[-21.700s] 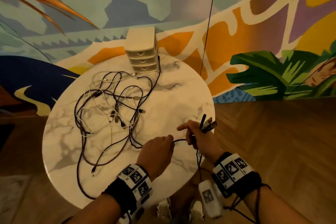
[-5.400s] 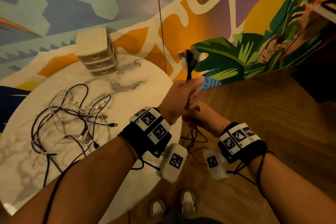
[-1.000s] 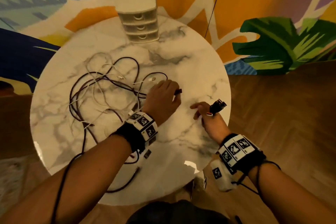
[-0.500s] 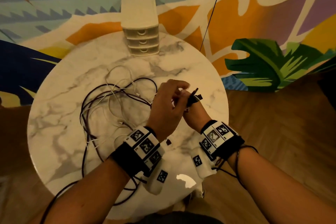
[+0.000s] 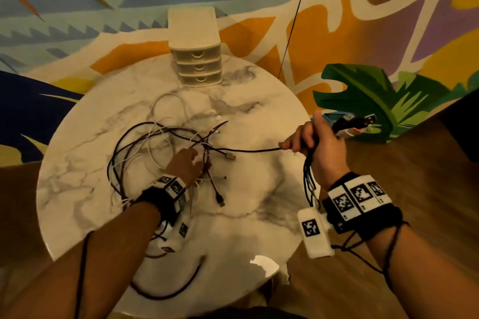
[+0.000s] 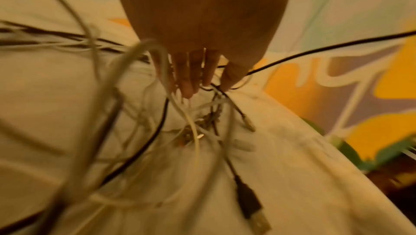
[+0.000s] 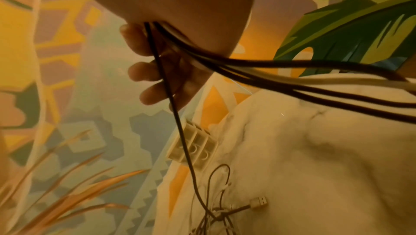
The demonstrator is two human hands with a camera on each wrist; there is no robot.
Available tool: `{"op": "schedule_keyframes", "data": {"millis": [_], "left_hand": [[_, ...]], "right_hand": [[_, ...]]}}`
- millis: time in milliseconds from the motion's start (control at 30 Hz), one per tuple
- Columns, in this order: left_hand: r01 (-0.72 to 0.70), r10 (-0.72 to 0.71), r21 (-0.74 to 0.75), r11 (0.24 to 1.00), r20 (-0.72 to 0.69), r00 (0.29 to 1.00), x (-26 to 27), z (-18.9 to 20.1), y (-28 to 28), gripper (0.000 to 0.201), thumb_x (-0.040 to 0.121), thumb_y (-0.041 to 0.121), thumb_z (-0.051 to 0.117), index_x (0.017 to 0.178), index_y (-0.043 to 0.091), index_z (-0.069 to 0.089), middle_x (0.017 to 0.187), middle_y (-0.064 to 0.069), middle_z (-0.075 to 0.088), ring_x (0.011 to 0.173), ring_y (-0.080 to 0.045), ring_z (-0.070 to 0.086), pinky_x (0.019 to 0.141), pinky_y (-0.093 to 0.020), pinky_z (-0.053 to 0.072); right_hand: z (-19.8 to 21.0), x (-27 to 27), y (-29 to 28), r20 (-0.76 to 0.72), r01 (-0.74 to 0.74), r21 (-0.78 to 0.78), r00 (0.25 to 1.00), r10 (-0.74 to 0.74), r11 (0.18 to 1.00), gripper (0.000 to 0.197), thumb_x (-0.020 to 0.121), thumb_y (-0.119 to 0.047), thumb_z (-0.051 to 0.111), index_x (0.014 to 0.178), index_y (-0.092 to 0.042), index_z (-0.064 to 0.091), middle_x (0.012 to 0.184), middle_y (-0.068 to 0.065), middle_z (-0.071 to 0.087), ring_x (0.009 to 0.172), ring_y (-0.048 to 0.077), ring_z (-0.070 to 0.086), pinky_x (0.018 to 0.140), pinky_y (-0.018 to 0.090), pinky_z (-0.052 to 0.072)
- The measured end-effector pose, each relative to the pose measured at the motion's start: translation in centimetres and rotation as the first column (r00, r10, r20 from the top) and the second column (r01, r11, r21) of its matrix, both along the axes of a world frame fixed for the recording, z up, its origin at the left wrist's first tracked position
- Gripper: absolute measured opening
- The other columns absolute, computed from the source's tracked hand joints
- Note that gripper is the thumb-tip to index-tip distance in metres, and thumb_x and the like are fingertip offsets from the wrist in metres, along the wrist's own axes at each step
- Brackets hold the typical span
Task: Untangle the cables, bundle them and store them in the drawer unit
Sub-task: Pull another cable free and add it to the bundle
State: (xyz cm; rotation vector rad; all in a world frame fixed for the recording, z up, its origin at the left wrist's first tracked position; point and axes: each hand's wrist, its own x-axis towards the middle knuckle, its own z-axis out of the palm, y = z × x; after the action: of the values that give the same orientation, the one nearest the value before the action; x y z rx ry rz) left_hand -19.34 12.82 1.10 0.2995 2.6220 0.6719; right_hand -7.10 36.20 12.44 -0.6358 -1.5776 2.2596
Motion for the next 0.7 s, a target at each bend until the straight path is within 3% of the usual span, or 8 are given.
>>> {"op": "schedule_keyframes", "data": {"millis": [67,133,200,267,367,500,600,700], "left_hand": [[0.052,-0.042,0.061,0.997,-0.156,0.987,1.2,0.7,1.5,0.032,0.086,0.022,0.060,0.115,0.008,0.057,0.120,-0.012,0.054,0.105,-0.026,0.055,0.087,-0.032,0.042],[0.187,-0.101,0.313,0.931,-0.271,0.957,3.6,2.2,4.6,0.042,0.081,0.018,0.066,0.121,0.013,0.054,0.119,-0.002,0.049,0.096,-0.011,0.053,0.083,-0.026,0.044],[0.330,-0.269,0.394,0.858,-0.203,0.941,6.4,3.7,7.6,0.046,0.082,0.020,0.067,0.125,0.016,0.052,0.116,0.002,0.049,0.082,-0.009,0.053,0.077,-0.022,0.043],[0.384,-0.362,0.325,0.864,-0.130,0.923,7.7,2.6,8.9,0.029,0.086,0.022,0.063,0.114,0.012,0.060,0.108,-0.003,0.058,0.081,-0.018,0.057,0.075,-0.022,0.040],[0.229,-0.230,0.174,0.958,-0.011,0.973,6.4,-0.7,6.4,0.020,0.093,0.021,0.054,0.103,0.006,0.062,0.106,-0.012,0.059,0.095,-0.027,0.057,0.081,-0.025,0.038],[-0.095,0.090,0.136,0.986,0.043,0.995,2.7,-1.6,1.0,0.021,0.094,0.020,0.051,0.104,0.005,0.062,0.102,-0.018,0.060,0.095,-0.034,0.058,0.079,-0.033,0.046],[-0.196,0.218,0.166,0.966,-0.129,0.967,1.6,1.9,2.0,0.027,0.096,0.025,0.047,0.100,0.005,0.065,0.100,-0.018,0.064,0.096,-0.034,0.059,0.080,-0.034,0.045],[-0.144,0.232,0.263,0.954,-0.342,0.911,3.8,6.3,5.3,0.031,0.096,0.028,0.047,0.094,0.005,0.066,0.093,-0.016,0.065,0.090,-0.033,0.059,0.075,-0.035,0.041]], "right_hand": [[0.4,0.4,0.3,-0.009,-0.006,-0.023,1.000,0.006,1.000,0.066,0.101,-0.032,0.027,0.037,-0.018,0.040,0.041,0.007,0.046,0.051,0.027,0.057,0.073,0.041,0.050],[0.5,0.5,-0.1,-0.018,-0.036,-0.047,0.999,0.035,0.998,0.067,0.101,-0.034,0.027,0.037,-0.018,0.039,0.041,0.007,0.045,0.050,0.027,0.056,0.074,0.044,0.050],[0.7,0.4,-0.7,-0.033,-0.077,-0.064,0.997,0.075,0.995,0.066,0.101,-0.036,0.027,0.039,-0.016,0.037,0.041,0.008,0.042,0.046,0.027,0.053,0.068,0.040,0.050],[1.0,0.3,-0.7,-0.052,-0.102,-0.080,0.994,0.098,0.992,0.065,0.101,-0.038,0.027,0.040,-0.015,0.034,0.038,0.005,0.035,0.038,0.022,0.042,0.052,0.031,0.047],[1.9,0.8,1.1,-0.077,-0.099,-0.097,0.993,0.092,0.990,0.066,0.100,-0.040,0.025,0.039,-0.016,0.030,0.037,-0.001,0.024,0.034,0.014,0.023,0.039,0.020,0.030],[2.4,1.8,5.2,-0.136,0.039,-0.083,0.989,-0.051,0.996,0.063,0.099,-0.046,0.026,0.043,-0.017,0.030,0.039,-0.002,0.023,0.037,0.013,0.021,0.040,0.021,0.023],[2.2,2.2,5.7,-0.183,0.116,0.088,0.978,-0.099,0.989,0.060,0.098,-0.050,0.028,0.049,-0.016,0.032,0.044,-0.001,0.027,0.044,0.019,0.026,0.049,0.029,0.027],[1.8,2.8,2.9,0.006,-0.091,0.366,0.995,0.096,0.926,0.063,0.095,-0.056,0.027,0.046,-0.019,0.041,0.046,0.000,0.032,0.049,0.021,0.031,0.056,0.035,0.027]]}}
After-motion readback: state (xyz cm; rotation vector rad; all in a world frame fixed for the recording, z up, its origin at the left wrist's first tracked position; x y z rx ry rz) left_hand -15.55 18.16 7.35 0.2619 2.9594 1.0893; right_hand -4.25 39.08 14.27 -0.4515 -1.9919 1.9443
